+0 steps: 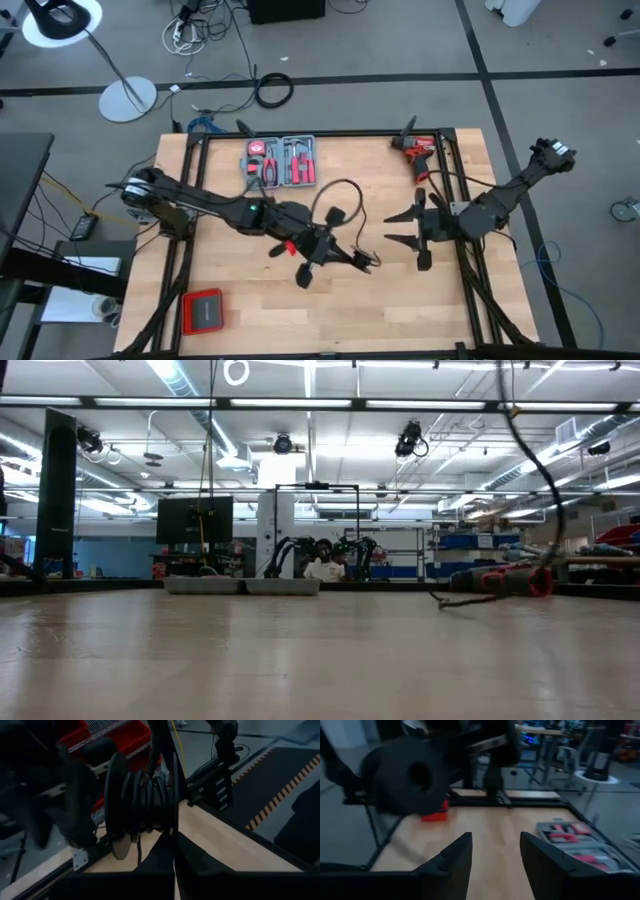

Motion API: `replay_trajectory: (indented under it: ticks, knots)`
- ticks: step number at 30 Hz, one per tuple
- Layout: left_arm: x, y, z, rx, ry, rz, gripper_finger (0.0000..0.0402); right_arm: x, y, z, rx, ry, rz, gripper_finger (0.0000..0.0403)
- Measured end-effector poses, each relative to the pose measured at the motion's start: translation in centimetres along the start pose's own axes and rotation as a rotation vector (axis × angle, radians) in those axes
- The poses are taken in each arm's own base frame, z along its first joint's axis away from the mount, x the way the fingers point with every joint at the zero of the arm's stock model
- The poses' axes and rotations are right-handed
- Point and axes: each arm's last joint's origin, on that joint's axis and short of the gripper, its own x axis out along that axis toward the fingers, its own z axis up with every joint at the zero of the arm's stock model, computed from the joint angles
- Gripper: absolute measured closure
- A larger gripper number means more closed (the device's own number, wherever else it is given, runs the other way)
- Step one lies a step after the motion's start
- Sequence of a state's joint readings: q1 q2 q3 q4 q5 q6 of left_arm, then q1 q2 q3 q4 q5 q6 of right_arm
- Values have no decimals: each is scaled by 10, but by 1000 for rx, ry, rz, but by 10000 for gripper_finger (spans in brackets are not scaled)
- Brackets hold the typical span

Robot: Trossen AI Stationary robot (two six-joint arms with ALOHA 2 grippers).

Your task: Coil cords

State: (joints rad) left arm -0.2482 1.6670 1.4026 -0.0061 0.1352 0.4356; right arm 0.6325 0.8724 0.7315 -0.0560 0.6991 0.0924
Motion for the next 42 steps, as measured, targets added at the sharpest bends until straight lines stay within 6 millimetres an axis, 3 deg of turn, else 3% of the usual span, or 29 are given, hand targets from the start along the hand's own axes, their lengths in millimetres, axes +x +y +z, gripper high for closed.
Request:
replay_trajectory:
  ticks: [6, 11, 17, 25, 42]
  knots:
    - [34, -5, -18, -31, -50, 18, 402, -17, 5, 0, 89, 10, 50, 239]
    - [49, -4, -31, -63, -26, 119, 402, -27, 13, -3, 69, 1, 17, 242]
    - [66, -2, -54, -96, 25, 177, 402, -24, 22, -7, 61, 2, -27, 249]
    - [69, 4, -61, -116, 26, 200, 402, -11, 31, -13, 62, 25, -28, 259]
    - [69, 4, -59, -104, 10, 213, 402, 7, 27, -18, 51, 64, -46, 273]
